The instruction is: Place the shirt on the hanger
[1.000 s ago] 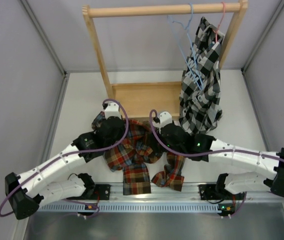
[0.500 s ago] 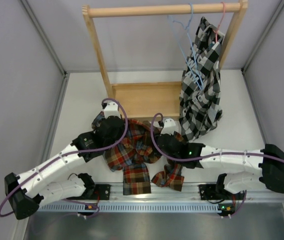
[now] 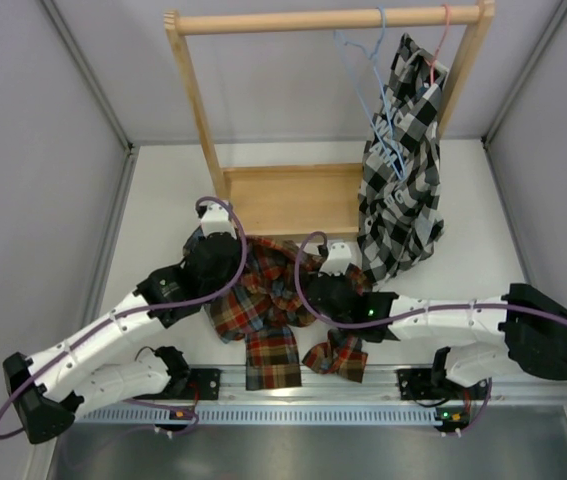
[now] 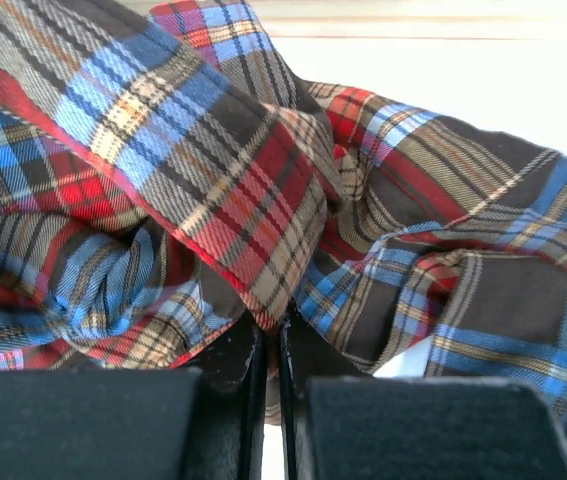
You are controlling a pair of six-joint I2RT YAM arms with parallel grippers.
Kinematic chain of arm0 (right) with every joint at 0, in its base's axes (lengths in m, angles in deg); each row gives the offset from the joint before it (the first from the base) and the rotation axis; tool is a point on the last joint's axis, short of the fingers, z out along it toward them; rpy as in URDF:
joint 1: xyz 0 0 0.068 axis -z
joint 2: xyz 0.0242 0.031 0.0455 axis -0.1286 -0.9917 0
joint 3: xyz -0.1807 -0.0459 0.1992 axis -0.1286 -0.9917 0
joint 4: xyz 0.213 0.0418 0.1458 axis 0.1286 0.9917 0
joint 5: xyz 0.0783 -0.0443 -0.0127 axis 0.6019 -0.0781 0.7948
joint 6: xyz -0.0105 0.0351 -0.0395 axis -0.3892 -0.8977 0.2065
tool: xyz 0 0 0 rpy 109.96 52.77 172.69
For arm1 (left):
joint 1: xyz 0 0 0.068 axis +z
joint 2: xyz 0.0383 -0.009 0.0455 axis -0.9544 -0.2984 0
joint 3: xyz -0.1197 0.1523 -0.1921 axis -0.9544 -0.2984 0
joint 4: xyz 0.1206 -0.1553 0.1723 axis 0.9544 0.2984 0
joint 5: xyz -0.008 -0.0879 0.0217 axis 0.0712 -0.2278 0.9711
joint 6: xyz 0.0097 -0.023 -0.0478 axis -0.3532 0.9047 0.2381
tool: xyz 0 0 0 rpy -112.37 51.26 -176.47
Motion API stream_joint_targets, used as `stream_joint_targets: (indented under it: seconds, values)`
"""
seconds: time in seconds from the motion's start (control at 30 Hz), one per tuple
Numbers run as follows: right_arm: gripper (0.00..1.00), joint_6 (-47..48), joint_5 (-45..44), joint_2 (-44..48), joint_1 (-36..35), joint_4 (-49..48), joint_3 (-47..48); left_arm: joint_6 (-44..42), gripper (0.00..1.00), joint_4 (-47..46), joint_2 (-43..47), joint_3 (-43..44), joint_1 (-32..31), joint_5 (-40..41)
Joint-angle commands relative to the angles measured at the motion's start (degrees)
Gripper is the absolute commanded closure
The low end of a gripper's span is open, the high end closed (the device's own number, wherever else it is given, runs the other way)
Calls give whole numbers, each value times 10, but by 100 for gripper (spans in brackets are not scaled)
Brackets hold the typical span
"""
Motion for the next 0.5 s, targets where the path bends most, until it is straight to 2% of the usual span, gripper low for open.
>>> stream_joint_targets:
  seconds: [0.0,0.03,0.07,0.13,0.17,0.2,0.23,0.27,0.3,0.33,0.37,0.4,0.43,0.47]
  values:
    - [100,59,-48,44,-18,-43,26,-9,100,-2,40,33,-2,14]
    - [100,90,-25,60,-19,-44,38,-20,100,-2,47,45,-2,7]
    - [100,173,2,73,-19,-32,83,-44,100,-4,62,56,-2,-1]
    - [100,225,53,99,-20,51,167,-70,100,-7,78,90,-2,-24]
    - [100,274,66,102,-27,89,214,-100,100,-9,86,137,-2,-56]
    - [100,295,79,109,-32,159,308,-116,100,-14,93,163,-2,-72]
    - [100,309,93,109,-37,189,355,-128,100,-23,102,193,-2,-89]
    - [100,338,105,109,-47,214,405,-156,100,-28,102,261,-2,-129]
    - [100,351,120,102,-49,238,507,-173,100,-35,101,298,-2,-154]
    - [100,359,153,92,-52,291,560,-187,100,-48,91,335,-2,-181]
    - [100,375,172,81,-53,322,622,-220,100,-53,82,406,-2,-239]
    - [100,382,202,48,-53,351,743,-235,100,-59,70,443,-2,-264]
    - [100,384,205,30,-53,412,803,-245,100,-59,39,480,-2,-282]
    - [100,382,212,-6,-53,444,911,-258,100,-57,22,544,-2,-297]
